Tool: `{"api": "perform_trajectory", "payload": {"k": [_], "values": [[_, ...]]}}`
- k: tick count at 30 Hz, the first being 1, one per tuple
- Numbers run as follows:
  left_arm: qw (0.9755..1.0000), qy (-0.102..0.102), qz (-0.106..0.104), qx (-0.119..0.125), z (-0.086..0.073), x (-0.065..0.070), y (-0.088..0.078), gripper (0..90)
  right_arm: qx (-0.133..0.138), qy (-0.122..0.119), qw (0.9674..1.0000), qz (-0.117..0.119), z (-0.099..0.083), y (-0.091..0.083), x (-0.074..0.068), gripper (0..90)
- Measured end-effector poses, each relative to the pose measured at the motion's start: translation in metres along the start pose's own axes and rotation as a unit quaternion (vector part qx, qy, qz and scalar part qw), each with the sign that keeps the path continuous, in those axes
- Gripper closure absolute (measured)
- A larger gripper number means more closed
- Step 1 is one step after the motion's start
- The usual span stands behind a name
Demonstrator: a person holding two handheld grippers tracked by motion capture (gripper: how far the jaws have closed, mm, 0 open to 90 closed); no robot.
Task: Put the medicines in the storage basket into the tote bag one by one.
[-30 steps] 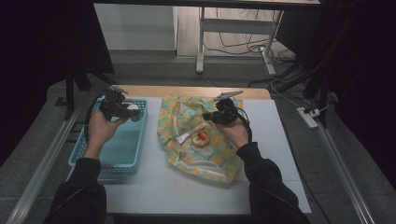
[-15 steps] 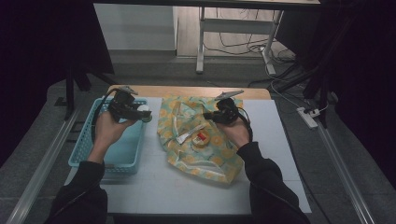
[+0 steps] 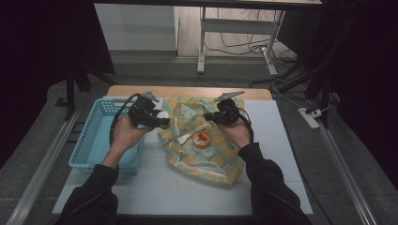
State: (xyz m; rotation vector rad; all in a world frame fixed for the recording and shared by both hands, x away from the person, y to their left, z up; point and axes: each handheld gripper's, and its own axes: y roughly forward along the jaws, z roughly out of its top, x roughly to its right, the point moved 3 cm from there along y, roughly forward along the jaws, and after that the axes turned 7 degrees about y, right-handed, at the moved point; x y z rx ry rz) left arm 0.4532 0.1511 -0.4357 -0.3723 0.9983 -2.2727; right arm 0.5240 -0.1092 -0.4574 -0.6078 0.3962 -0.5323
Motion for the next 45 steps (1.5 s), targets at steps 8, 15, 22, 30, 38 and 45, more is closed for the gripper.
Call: {"api": "perform_trajectory", "payload": {"k": [8,15,22,30,38,45], "values": [[0.9996,0.020,-0.019,0.001,0.018,0.017,0.021,50.7,0.001,0.001,1.0000,0.000,-0.001,-0.001,0.001,90.0],[0.9988,0.039,-0.029,-0.005,0.033,0.031,0.043,50.7,0.003,-0.001,1.0000,0.000,-0.001,-0.001,0.001,90.0],[0.9981,0.047,-0.039,-0.006,0.044,0.043,0.068,50.7,0.008,0.003,1.0000,0.001,-0.001,-0.002,0.003,90.0],[0.9978,0.051,-0.041,-0.009,0.050,0.048,0.092,50.6,0.007,0.001,1.0000,-0.002,-0.001,-0.004,0.004,90.0],[0.9980,0.049,-0.039,-0.013,0.047,0.046,0.112,50.6,0.004,-0.001,1.0000,-0.006,-0.002,-0.003,0.004,90.0],[0.9982,0.047,-0.036,-0.010,0.047,0.044,0.122,50.5,0.004,0.000,1.0000,-0.006,-0.003,-0.002,0.005,90.0]]}}
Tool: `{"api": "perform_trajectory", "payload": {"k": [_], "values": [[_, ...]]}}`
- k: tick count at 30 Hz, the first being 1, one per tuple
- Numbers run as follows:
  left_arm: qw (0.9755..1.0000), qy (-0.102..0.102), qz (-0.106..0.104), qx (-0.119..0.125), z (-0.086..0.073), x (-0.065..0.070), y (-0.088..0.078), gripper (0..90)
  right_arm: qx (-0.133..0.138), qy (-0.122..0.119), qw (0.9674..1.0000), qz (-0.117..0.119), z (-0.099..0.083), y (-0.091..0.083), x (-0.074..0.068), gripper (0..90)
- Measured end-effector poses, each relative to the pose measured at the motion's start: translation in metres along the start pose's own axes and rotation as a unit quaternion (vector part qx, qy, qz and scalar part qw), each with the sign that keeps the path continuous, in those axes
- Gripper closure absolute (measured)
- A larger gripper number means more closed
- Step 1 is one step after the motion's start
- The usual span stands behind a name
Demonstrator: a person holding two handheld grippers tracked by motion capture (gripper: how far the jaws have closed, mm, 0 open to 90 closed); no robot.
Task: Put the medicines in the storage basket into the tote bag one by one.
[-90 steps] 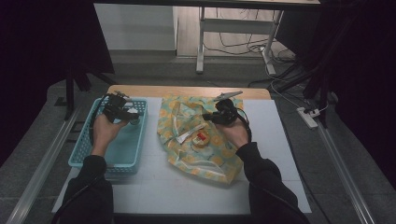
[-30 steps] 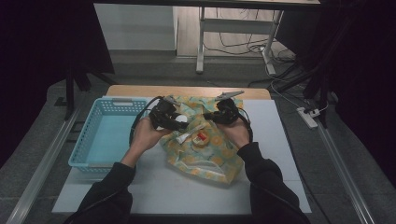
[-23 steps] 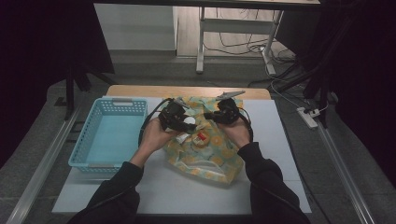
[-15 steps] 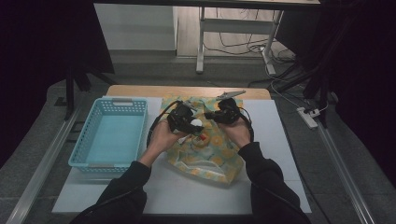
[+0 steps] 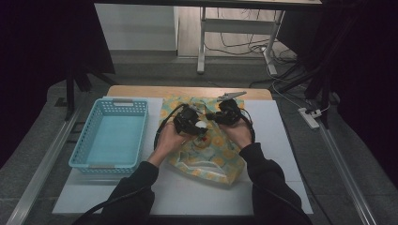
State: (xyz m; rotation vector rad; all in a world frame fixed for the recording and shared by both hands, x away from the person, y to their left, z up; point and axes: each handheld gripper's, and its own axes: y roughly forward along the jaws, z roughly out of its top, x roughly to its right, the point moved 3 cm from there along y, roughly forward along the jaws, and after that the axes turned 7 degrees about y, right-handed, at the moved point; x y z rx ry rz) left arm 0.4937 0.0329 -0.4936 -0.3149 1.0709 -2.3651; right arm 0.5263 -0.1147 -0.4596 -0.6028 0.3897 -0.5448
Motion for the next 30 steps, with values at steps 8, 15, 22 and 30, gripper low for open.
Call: {"api": "perform_trajectory", "payload": {"k": [8,15,22,30], "values": [[1.0000,-0.001,0.000,0.002,0.001,0.002,0.012,50.4,0.000,0.001,1.0000,0.000,-0.001,-0.001,0.000,90.0],[0.9999,-0.009,-0.007,0.002,0.000,0.002,0.016,38.5,-0.001,0.001,1.0000,-0.001,-0.002,-0.001,0.002,90.0],[0.9999,-0.013,-0.007,0.009,-0.001,0.001,0.005,23.5,-0.002,0.002,1.0000,0.000,-0.004,0.000,0.002,90.0],[0.9997,-0.007,-0.018,0.016,-0.002,0.009,-0.012,8.6,0.001,0.005,1.0000,0.001,-0.006,-0.001,0.004,90.0]]}}
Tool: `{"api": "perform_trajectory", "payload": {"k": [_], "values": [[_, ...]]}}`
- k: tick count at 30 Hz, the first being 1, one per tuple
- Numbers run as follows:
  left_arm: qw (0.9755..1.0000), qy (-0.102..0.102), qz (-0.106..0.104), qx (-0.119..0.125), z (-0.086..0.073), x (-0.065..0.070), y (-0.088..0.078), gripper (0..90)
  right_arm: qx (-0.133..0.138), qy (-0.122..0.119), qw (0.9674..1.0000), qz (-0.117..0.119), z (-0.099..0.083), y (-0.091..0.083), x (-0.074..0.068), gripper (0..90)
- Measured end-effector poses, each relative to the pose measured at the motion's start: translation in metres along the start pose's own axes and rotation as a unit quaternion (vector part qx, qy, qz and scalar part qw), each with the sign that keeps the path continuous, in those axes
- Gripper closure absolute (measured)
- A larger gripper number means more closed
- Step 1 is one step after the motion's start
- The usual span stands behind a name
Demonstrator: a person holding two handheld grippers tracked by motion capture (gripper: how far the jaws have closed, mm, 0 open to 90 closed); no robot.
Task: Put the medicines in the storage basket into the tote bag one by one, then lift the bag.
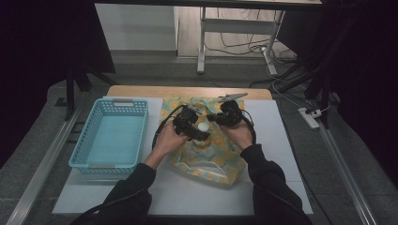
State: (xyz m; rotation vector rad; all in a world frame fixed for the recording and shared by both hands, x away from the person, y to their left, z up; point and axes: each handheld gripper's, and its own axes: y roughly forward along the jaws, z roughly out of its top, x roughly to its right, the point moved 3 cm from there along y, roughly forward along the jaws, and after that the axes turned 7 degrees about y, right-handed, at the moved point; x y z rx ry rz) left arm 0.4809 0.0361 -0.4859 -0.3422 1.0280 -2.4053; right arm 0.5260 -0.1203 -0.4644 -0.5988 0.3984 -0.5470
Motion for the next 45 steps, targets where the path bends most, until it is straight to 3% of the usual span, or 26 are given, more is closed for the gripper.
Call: {"api": "perform_trajectory", "payload": {"k": [6,11,16,21,33,40,45], "values": [[0.9998,-0.003,-0.009,0.020,-0.004,0.005,-0.011,0.4,0.000,0.004,1.0000,0.000,-0.002,-0.001,0.001,90.0],[0.9990,-0.006,-0.025,0.036,-0.010,0.013,-0.020,0.7,-0.001,0.005,1.0000,0.000,-0.003,-0.002,0.002,90.0],[0.9986,0.004,-0.031,0.042,-0.016,0.021,-0.029,1.2,-0.002,0.004,1.0000,0.000,-0.004,-0.001,0.002,90.0],[0.9972,0.007,-0.056,0.050,-0.024,0.028,-0.035,0.5,-0.001,0.001,1.0000,0.003,-0.003,-0.002,-0.001,90.0],[0.9986,0.021,-0.030,0.038,-0.048,0.042,-0.032,0.0,-0.002,-0.003,1.0000,0.002,-0.003,-0.002,-0.003,90.0],[0.9988,0.013,-0.044,0.016,-0.056,0.047,-0.023,0.8,-0.003,-0.004,1.0000,0.002,-0.003,-0.002,-0.003,90.0],[0.9982,0.028,-0.053,0.009,-0.059,0.053,-0.014,0.5,-0.003,-0.004,1.0000,0.002,-0.004,-0.003,-0.003,90.0]]}}
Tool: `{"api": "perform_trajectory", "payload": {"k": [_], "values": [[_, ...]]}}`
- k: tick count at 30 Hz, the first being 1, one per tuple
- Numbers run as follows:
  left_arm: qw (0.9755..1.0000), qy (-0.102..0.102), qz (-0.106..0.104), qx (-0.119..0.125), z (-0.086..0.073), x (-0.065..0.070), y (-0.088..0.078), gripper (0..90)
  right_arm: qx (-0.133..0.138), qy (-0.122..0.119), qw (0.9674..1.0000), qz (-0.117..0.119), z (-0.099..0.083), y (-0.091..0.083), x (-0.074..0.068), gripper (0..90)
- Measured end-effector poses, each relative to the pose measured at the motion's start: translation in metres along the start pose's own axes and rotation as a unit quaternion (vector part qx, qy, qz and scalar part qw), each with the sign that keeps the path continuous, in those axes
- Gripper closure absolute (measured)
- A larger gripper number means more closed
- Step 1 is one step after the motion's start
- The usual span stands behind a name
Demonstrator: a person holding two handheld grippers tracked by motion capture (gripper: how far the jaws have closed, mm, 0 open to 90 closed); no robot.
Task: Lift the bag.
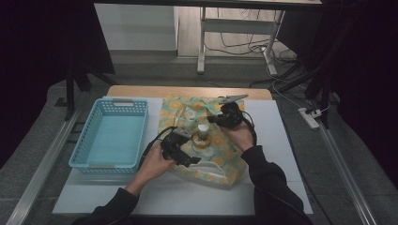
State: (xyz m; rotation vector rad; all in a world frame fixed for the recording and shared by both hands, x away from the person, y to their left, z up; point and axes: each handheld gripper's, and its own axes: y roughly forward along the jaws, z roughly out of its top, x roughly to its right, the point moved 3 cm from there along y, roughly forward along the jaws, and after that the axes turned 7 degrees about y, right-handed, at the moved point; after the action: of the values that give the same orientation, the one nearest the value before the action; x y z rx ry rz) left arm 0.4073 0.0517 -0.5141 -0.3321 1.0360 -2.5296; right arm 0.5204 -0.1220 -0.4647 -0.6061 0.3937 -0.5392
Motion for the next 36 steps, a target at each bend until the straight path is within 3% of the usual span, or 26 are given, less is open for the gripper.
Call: {"api": "perform_trajectory", "payload": {"k": [6,10,12,16,18,19,21,29,33,35,36], "values": [[0.9997,0.016,0.004,-0.018,-0.005,0.004,0.016,0.0,-0.001,0.000,1.0000,0.001,0.000,0.000,-0.001,90.0],[0.9996,0.005,-0.002,-0.026,-0.011,0.002,0.028,0.0,-0.001,-0.003,1.0000,0.001,0.001,-0.001,-0.002,90.0],[0.9992,0.010,0.002,-0.039,-0.013,0.000,0.033,0.6,0.000,-0.005,1.0000,0.002,0.002,-0.001,-0.003,90.0],[0.9979,0.017,0.021,-0.059,-0.016,-0.001,0.046,3.8,-0.001,-0.002,1.0000,0.002,0.002,0.000,-0.002,90.0],[0.9962,0.037,0.039,-0.068,-0.016,0.001,0.048,6.2,-0.002,-0.002,1.0000,0.002,0.001,0.000,-0.002,90.0],[0.9965,0.036,0.038,-0.066,-0.015,0.002,0.048,7.6,-0.002,-0.002,1.0000,0.002,0.001,0.000,-0.002,90.0],[0.9965,0.046,0.031,-0.062,-0.015,0.003,0.046,16.4,-0.002,-0.001,1.0000,0.002,0.000,-0.001,-0.001,90.0],[0.9960,0.039,0.029,-0.076,-0.009,0.002,0.042,48.4,0.000,0.000,1.0000,-0.003,-0.001,-0.006,0.001,90.0],[0.9967,0.016,0.023,-0.076,-0.007,-0.004,0.041,69.9,0.000,-0.002,1.0000,-0.002,0.001,-0.006,0.000,90.0],[0.9976,0.001,0.010,-0.068,-0.008,-0.006,0.042,85.3,0.000,-0.003,1.0000,0.001,0.001,-0.006,-0.001,90.0],[0.9979,-0.010,0.003,-0.063,-0.009,-0.008,0.042,88.7,-0.001,-0.004,1.0000,0.002,0.001,-0.005,-0.002,90.0]]}}
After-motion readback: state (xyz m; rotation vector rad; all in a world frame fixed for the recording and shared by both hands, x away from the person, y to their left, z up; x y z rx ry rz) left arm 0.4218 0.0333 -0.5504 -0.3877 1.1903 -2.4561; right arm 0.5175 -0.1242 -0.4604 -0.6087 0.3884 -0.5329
